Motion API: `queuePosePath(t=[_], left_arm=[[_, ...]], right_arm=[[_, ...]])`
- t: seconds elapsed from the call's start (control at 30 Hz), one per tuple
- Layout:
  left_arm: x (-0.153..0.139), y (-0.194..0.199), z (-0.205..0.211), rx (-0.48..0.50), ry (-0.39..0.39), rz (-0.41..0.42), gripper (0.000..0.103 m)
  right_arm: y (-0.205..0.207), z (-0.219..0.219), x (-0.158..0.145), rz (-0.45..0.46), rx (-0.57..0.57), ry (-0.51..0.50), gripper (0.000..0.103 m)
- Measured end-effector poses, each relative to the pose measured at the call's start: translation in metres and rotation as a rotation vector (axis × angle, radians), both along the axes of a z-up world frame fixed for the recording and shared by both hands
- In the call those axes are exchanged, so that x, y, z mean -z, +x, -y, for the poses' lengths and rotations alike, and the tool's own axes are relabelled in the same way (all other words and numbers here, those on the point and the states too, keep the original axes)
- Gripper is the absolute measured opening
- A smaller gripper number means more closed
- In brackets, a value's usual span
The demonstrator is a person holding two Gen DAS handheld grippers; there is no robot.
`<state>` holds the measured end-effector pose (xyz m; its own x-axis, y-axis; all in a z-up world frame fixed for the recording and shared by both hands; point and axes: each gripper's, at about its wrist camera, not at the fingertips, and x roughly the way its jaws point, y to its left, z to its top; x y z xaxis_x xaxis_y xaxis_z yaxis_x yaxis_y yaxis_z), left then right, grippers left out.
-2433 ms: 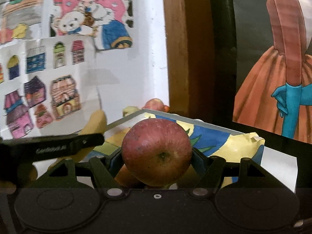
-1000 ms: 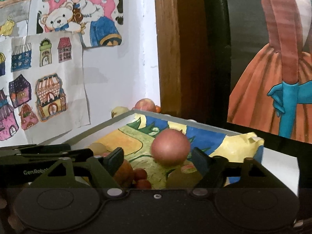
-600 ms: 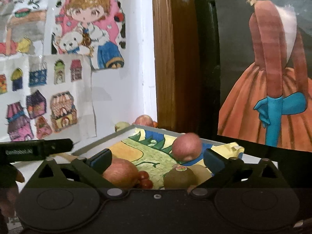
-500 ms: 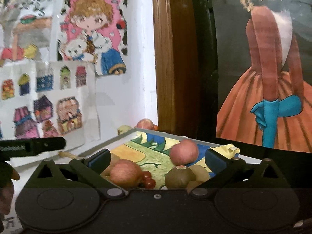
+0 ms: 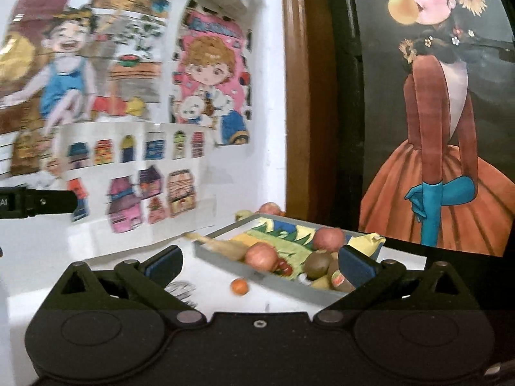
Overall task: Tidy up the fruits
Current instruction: 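Withdraw both open tools from the tray toward the remaining fruit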
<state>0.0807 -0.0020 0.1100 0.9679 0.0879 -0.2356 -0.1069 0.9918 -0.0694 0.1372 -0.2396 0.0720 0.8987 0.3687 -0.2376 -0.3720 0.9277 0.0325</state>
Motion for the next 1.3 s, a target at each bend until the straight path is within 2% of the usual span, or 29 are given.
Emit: queuePosePath(t=[0.17, 0.3, 0.43, 0.57, 0.7, 0.83, 1.0, 1.13, 1.2, 1.3], left_arm=[[-0.006, -0.059, 0.016, -0.009, -0.015, 0.05, 0.103], [-0.01, -0.097, 0.022, -0.102, -0.049, 0.087, 0.103], [-0.029, -0.123, 0.03, -0.129, 0.017, 0.091, 0.103], [-0.06, -0.13, 0.037, -0.135, 0.069, 0.106, 0.103], [-0.104, -0.123, 0.042, -0.132, 0.081, 0.115, 0.103], [-0.155, -0.115, 0.045, -0.123, 0.045, 0.162, 0.103], [-0.195, -0.09, 0.048, -0.09, 0.042, 0.224, 0.103], [-0.208, -0.049, 0.045, -0.065, 0.048, 0.227, 0.103], [-0.208, -0.023, 0.043, -0.06, 0.066, 0.204, 0.103], [-0.191, 0.025, 0.036, -0.046, 0.089, 0.194, 0.103]], right_arm=[[-0.058, 0.005, 0.005, 0.021, 0.0, 0.003, 0.102], [-0.096, 0.01, 0.007, 0.038, 0.029, 0.009, 0.102], [-0.121, 0.016, 0.003, 0.056, 0.0, 0.016, 0.102], [-0.13, 0.018, -0.009, 0.061, 0.01, 0.031, 0.102], [-0.129, 0.016, -0.035, 0.083, -0.013, 0.011, 0.102], [-0.124, 0.021, -0.082, 0.114, -0.039, 0.028, 0.102], [-0.103, 0.025, -0.139, 0.139, -0.038, 0.039, 0.102], [-0.065, 0.016, -0.165, 0.149, 0.009, -0.024, 0.102], [-0.043, 0.009, -0.164, 0.157, 0.022, -0.056, 0.102], [-0.011, 0.002, -0.148, 0.142, 0.016, -0.044, 0.102]])
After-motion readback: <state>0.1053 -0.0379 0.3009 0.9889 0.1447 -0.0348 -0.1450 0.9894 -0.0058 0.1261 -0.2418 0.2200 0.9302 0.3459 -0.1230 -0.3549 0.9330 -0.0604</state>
